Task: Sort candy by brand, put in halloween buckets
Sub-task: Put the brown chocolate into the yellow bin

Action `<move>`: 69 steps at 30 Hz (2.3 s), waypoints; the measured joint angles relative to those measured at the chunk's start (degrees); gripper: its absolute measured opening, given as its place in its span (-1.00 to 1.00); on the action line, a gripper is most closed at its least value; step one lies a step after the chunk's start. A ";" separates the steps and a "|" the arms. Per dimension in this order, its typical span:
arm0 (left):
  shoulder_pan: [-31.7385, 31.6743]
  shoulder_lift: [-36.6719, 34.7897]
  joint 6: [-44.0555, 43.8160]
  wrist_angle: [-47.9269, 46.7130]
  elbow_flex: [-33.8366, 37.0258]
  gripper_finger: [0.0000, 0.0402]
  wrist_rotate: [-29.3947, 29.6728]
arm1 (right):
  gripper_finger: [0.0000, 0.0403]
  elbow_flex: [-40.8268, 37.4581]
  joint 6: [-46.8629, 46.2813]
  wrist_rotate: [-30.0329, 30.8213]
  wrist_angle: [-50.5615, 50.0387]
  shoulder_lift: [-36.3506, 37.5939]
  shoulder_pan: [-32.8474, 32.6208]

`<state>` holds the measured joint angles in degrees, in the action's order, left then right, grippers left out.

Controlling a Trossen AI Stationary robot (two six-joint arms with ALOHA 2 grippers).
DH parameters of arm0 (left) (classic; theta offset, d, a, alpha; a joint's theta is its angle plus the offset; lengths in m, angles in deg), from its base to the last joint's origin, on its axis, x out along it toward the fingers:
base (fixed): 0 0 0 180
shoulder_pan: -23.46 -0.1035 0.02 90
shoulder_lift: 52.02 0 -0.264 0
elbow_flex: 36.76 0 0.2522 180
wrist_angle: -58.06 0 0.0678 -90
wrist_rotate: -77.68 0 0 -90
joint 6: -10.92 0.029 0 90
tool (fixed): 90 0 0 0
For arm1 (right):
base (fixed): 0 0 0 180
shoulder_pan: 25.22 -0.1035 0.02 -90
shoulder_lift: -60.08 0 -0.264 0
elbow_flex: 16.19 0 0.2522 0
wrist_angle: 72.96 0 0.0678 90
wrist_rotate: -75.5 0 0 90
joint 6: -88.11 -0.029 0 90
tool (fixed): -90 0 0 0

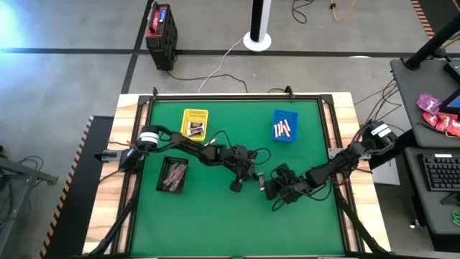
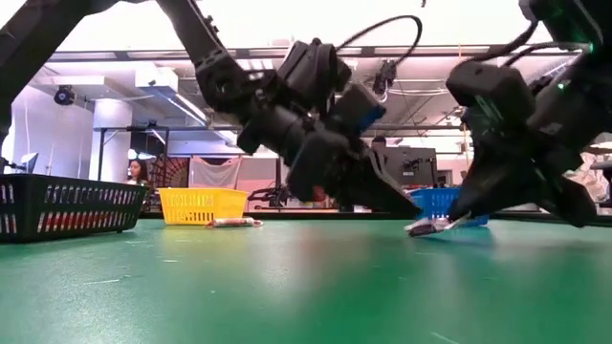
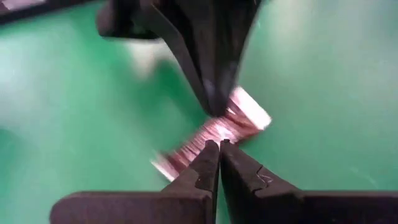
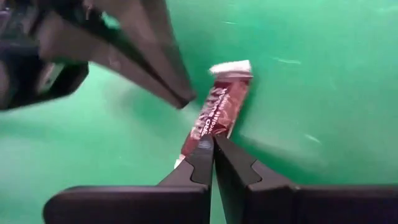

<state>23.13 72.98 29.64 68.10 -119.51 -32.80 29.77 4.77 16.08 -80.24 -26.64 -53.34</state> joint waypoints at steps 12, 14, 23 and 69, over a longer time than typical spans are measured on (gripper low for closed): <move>-0.16 -5.23 0.97 -0.80 4.81 -1.00 -1.14 | -0.96 3.84 11.36 2.54 -2.11 0.31 -0.04; -0.18 -5.81 1.66 -0.81 5.85 -1.00 -3.74 | -0.96 5.00 13.23 2.62 -5.45 0.33 0.03; -0.27 -5.75 1.40 0.78 6.17 -0.90 -1.18 | -0.96 8.84 15.21 2.14 -16.66 0.33 -0.98; -1.23 -0.72 3.64 0.59 2.95 -1.00 -1.96 | 0.02 7.84 -24.74 0.97 -10.41 -4.46 -5.82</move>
<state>21.90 72.26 33.28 68.69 -116.55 -34.76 37.61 -19.97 17.06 -90.65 -31.09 -59.17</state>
